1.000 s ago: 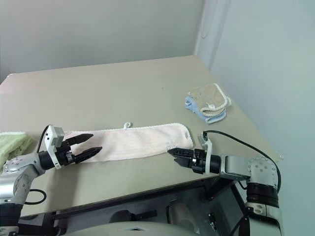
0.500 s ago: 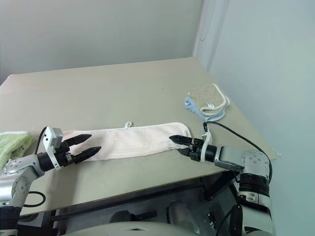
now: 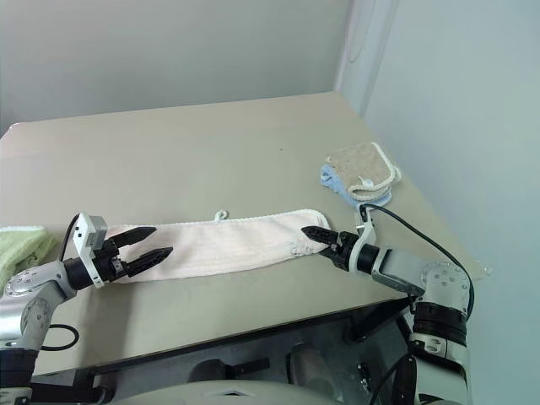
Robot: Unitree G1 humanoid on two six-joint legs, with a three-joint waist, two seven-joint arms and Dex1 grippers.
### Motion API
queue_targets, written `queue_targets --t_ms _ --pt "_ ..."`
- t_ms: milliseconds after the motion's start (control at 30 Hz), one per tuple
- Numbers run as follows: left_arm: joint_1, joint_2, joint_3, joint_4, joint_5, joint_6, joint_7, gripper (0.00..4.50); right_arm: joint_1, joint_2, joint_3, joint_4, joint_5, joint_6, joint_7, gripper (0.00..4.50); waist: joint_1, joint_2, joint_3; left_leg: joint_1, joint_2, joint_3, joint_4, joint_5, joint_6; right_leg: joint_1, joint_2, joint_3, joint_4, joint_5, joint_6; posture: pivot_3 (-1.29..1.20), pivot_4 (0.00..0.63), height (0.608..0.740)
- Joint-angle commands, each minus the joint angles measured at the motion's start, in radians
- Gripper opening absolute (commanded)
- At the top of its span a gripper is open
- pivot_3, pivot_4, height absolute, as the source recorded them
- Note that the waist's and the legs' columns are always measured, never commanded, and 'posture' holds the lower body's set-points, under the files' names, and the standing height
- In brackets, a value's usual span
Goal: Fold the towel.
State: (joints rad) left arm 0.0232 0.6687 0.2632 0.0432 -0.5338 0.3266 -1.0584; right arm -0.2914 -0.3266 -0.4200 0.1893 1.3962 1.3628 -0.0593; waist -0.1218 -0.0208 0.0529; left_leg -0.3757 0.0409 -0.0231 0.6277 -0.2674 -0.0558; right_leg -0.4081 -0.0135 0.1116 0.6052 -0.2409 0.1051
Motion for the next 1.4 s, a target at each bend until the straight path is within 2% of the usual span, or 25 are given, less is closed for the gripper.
queue_targets --t_ms 33,200,233,367,633,800,967,1233,1400 --pt "-0.024 0.017 0.019 -0.005 -0.007 -0.005 -0.004 4.50 0.003 0.002 0.000 -0.042 -0.003 -0.018 0.012 2.03 0.000 0.000 0.000 0.000 0.000 0.000 0.000 0.000 0.000 -0.001 0.001 0.000 0.002 -0.001 -0.001 0.00 0.000 0.740" --pt "-0.023 0.022 0.036 0.010 -0.010 -0.004 -0.002 4.50 0.006 -0.021 -0.020 -0.029 0.022 -0.020 0.033 0.25 -0.003 0.000 0.000 0.003 0.001 0.000 0.003 0.000 0.000 -0.001 0.002 0.000 0.007 -0.003 -0.003 0.00 0.000 0.740" --pt "-0.022 0.024 0.038 0.018 -0.009 -0.008 -0.003 4.50 0.005 -0.026 -0.028 -0.021 0.027 -0.025 0.037 0.02 -0.003 0.000 0.000 0.003 0.001 0.000 0.003 0.000 0.000 0.000 0.002 0.000 0.007 -0.003 -0.003 0.00 0.000 0.740" --pt "-0.020 0.029 0.041 0.030 -0.006 -0.014 -0.005 4.50 0.007 -0.087 -0.043 0.004 0.047 -0.002 0.094 0.02 0.000 0.001 0.000 0.002 0.000 0.000 0.005 0.000 0.000 0.000 0.001 0.000 0.007 -0.003 -0.003 0.00 0.000 0.740" --pt "-0.007 0.034 0.060 0.035 -0.007 -0.016 -0.003 4.50 -0.042 -0.318 -0.029 0.023 -0.012 0.052 0.324 0.02 0.001 0.003 0.002 0.001 0.000 0.000 0.002 0.000 0.000 -0.001 0.002 0.000 0.007 -0.004 -0.004 0.00 0.000 0.740" --pt "-0.016 0.030 0.060 0.040 -0.003 -0.020 0.005 4.50 -0.046 -0.408 0.113 -0.163 -0.131 0.008 0.537 0.02 0.000 0.003 0.002 0.003 0.001 0.000 0.003 0.000 0.000 -0.001 0.002 0.000 0.009 -0.004 -0.004 0.00 0.000 0.740" --pt "-0.002 0.026 0.064 0.032 -0.005 -0.025 0.009 4.50 -0.045 -0.461 0.265 -0.342 -0.282 -0.133 0.740 0.02 0.003 0.003 0.002 0.002 0.001 0.000 0.003 0.000 0.000 -0.002 0.002 0.000 0.009 -0.004 -0.004 0.00 0.000 0.740" --pt "0.018 0.019 0.069 0.021 -0.007 -0.033 0.023 4.50 -0.179 -0.425 0.498 -0.379 -0.461 -0.226 0.887 0.02 0.001 0.003 0.002 0.002 0.001 0.000 0.004 0.000 0.000 -0.003 0.002 0.000 0.009 -0.004 -0.005 0.00 0.000 0.740" --pt "0.025 0.016 0.070 0.016 -0.005 -0.041 0.028 4.50 -0.284 -0.339 0.618 -0.299 -0.593 -0.301 0.933 0.02 0.002 0.002 0.002 0.002 0.001 0.000 0.004 0.000 0.000 -0.003 0.002 0.000 0.010 -0.004 -0.005 0.00 0.000 0.740"
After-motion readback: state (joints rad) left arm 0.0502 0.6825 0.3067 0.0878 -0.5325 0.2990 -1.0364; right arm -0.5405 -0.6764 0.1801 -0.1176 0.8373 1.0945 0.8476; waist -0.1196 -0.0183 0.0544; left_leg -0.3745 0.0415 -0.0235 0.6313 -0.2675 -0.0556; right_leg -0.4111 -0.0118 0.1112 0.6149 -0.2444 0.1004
